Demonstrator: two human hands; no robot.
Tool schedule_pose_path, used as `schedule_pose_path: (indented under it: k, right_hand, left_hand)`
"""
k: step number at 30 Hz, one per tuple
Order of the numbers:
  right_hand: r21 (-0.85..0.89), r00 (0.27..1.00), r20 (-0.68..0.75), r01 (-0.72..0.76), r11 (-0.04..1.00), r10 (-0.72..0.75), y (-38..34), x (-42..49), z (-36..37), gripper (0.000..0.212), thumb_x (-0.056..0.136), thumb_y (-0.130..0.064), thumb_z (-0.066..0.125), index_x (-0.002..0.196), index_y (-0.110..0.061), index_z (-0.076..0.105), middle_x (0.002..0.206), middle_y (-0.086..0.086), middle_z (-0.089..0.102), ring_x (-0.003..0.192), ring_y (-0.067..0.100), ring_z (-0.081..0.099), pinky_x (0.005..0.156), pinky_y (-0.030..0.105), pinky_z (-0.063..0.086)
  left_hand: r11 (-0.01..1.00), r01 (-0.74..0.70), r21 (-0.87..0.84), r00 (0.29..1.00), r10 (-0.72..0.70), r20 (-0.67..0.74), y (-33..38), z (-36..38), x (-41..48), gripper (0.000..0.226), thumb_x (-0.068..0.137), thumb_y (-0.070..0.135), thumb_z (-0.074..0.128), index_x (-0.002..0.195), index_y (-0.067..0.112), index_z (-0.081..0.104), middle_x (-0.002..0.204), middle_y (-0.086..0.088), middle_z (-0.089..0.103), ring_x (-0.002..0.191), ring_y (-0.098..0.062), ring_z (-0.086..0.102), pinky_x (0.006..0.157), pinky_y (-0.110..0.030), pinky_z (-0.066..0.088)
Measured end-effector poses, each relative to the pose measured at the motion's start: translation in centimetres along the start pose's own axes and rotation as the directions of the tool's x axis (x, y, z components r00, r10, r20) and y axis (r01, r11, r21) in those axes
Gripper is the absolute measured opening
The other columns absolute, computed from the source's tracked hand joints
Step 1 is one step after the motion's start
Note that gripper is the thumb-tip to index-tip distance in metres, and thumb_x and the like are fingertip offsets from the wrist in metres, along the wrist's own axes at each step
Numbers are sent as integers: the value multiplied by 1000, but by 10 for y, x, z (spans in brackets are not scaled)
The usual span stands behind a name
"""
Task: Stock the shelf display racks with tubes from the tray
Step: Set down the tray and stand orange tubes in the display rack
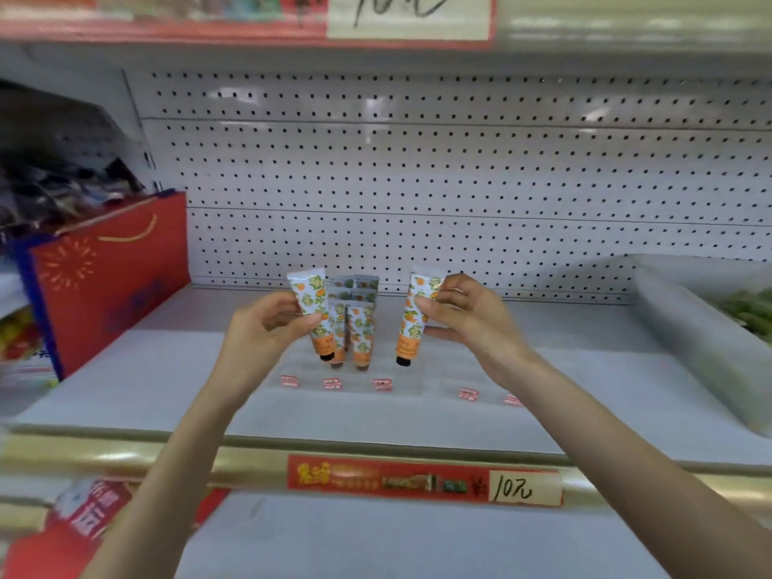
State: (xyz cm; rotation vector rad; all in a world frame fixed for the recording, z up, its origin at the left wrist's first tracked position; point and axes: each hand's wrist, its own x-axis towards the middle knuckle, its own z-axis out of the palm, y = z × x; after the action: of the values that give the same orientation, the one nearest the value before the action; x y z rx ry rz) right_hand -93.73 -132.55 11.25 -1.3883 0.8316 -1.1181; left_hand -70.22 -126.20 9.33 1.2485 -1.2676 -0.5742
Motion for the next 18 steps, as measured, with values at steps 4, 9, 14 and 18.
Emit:
schedule_pose_path:
  k: [4,9,14,18]
  right_hand:
    - [-64,995,-47,81,995,-84,19,3,38,17,81,-8,70,83,-14,54,89,1,62,76,8,65,73,26,58]
    - [-62,985,-119,117,991,-124,42,8,62,19,81,-4,70,87,-17,58,91,2,62,71,0,64,69,23,58]
    - [-121,980,-132,131,984,-147,55,11,69,19,81,-5,70,88,-18,57,92,3,63,74,2,65,70,21,56]
    - [-213,982,-122,118,970,-146,66,14,71,18,82,-8,70,88,-18,57,90,-2,63,81,13,63,72,23,55]
  left_hand:
    - [997,7,72,999,-10,50,-20,-5,5,16,77,12,73,87,22,66,83,12,72,79,-1,66,73,-12,50]
    - [991,-13,133,992,-4,124,-38,-6,12,21,78,12,72,83,30,64,78,26,69,77,5,65,70,-8,47]
    - [992,9,126,988,-29,155,-50,-5,14,21,77,11,73,84,29,65,73,25,68,74,8,63,65,-5,44]
    - [992,17,123,983,-39,179,-60,-2,14,18,77,10,74,88,22,66,82,13,68,73,6,64,64,-6,45]
